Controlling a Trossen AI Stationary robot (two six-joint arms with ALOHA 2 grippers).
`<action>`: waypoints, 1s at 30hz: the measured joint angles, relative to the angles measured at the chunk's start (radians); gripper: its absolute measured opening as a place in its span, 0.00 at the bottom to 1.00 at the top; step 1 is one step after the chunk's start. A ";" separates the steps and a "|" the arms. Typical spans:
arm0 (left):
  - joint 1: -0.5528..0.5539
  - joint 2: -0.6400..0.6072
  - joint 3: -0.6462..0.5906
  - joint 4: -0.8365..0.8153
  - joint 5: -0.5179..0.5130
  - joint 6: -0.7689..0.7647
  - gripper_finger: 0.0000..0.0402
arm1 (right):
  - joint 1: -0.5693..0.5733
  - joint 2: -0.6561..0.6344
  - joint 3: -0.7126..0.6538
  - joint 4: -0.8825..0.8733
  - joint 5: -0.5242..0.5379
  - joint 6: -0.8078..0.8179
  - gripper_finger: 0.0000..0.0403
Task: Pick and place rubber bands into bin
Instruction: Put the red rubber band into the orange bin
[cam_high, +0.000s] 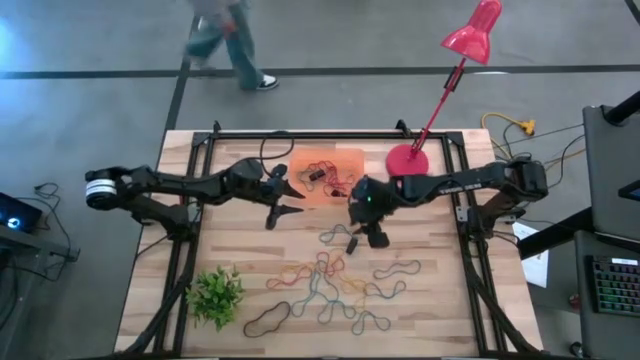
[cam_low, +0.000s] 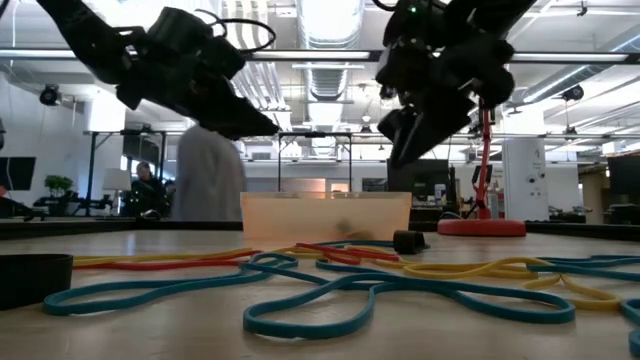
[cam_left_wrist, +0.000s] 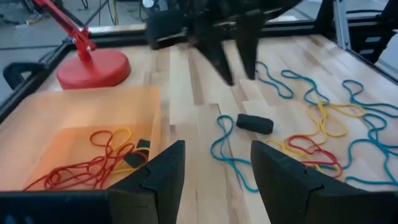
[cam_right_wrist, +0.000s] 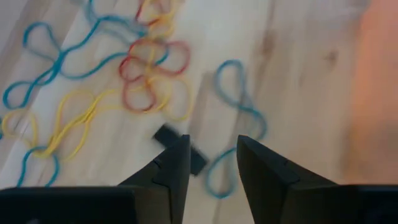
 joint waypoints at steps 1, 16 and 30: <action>0.000 0.013 0.006 0.000 0.000 -0.003 0.42 | 0.012 0.001 -0.006 0.007 0.006 0.011 0.29; -0.176 0.064 0.015 -0.125 0.073 -0.035 0.41 | 0.159 0.001 -0.029 -0.017 0.032 0.215 0.22; -0.386 0.160 0.100 -0.072 -0.164 0.025 0.41 | 0.250 0.000 -0.030 -0.034 0.120 0.297 0.18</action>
